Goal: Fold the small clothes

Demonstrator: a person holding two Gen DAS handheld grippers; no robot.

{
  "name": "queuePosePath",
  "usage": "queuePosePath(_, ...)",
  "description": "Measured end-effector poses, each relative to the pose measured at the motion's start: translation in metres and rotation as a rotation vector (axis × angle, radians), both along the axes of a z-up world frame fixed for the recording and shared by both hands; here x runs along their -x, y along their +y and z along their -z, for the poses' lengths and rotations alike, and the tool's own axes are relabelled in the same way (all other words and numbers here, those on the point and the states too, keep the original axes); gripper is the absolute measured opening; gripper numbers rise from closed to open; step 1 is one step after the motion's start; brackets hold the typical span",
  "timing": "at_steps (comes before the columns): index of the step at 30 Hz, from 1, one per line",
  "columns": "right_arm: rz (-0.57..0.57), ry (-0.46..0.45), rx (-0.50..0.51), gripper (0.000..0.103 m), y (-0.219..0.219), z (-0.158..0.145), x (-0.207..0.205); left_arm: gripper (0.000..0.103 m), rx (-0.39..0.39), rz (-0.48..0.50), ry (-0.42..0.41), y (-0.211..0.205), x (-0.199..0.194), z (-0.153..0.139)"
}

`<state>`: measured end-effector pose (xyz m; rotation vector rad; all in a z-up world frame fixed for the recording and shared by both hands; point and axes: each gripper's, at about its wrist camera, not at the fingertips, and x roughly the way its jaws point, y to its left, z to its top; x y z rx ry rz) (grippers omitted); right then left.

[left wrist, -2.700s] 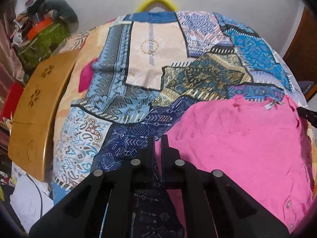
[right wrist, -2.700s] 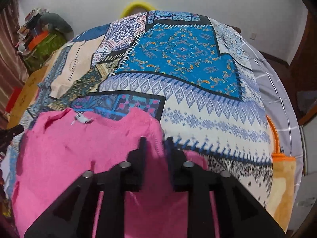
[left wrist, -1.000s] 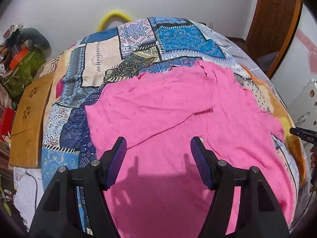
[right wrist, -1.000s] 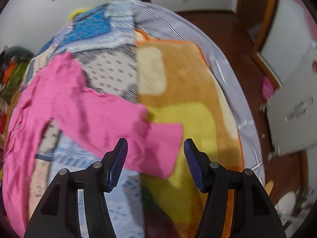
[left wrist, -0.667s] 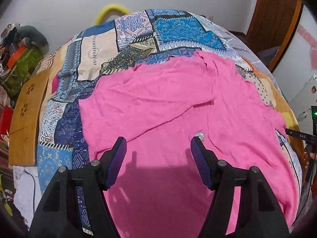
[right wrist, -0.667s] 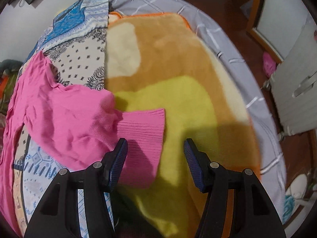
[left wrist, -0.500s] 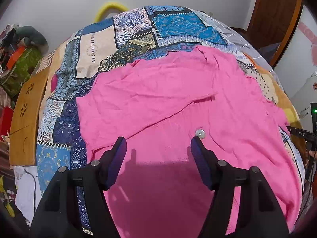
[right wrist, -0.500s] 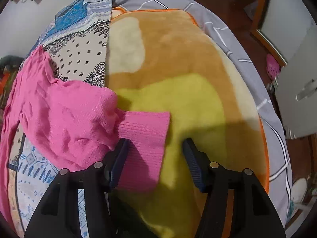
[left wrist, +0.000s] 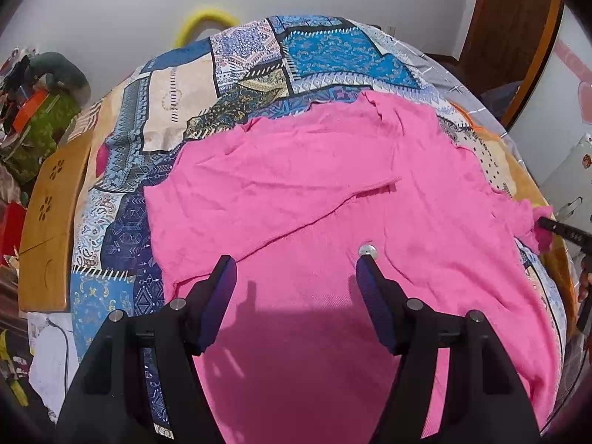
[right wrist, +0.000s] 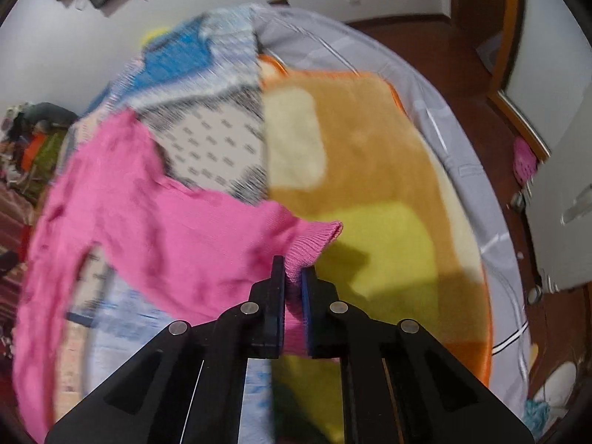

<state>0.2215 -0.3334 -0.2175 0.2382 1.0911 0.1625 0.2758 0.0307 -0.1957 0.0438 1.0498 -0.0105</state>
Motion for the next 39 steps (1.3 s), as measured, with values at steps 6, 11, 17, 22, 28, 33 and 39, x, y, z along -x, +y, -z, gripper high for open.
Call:
queuePosePath(6, -0.076, -0.130, -0.034, 0.007, 0.029, -0.060, -0.004, 0.066, 0.005, -0.012, -0.039, 0.006, 0.006, -0.011)
queuePosePath(11, -0.166, -0.214, -0.061, 0.007, 0.070, -0.105, -0.017, 0.066, 0.034, -0.026, -0.073, 0.014, 0.009, -0.023)
queuePosePath(17, -0.274, -0.290, -0.079, 0.007, 0.130, -0.148, -0.035, 0.067, 0.044, -0.045, -0.116, 0.027, 0.012, -0.038)
queuePosePath(22, -0.331, -0.324, -0.117, 0.006, 0.175, -0.166, -0.049, 0.070, 0.068, -0.075, -0.144, 0.042, 0.015, -0.045)
queuePosePath(28, -0.436, -0.335, -0.108, 0.006, 0.238, -0.173, -0.062, 0.070, 0.058, -0.096, -0.163, 0.061, 0.022, -0.047)
queuePosePath(33, -0.536, -0.308, -0.096, 0.006, 0.293, -0.163, -0.067, 0.072, 0.076, -0.127, -0.170, 0.084, 0.025, -0.046)
queuePosePath(39, -0.630, -0.227, -0.090, 0.006, 0.348, -0.131, -0.072, 0.072, 0.099, -0.166, -0.151, 0.108, 0.025, -0.036)
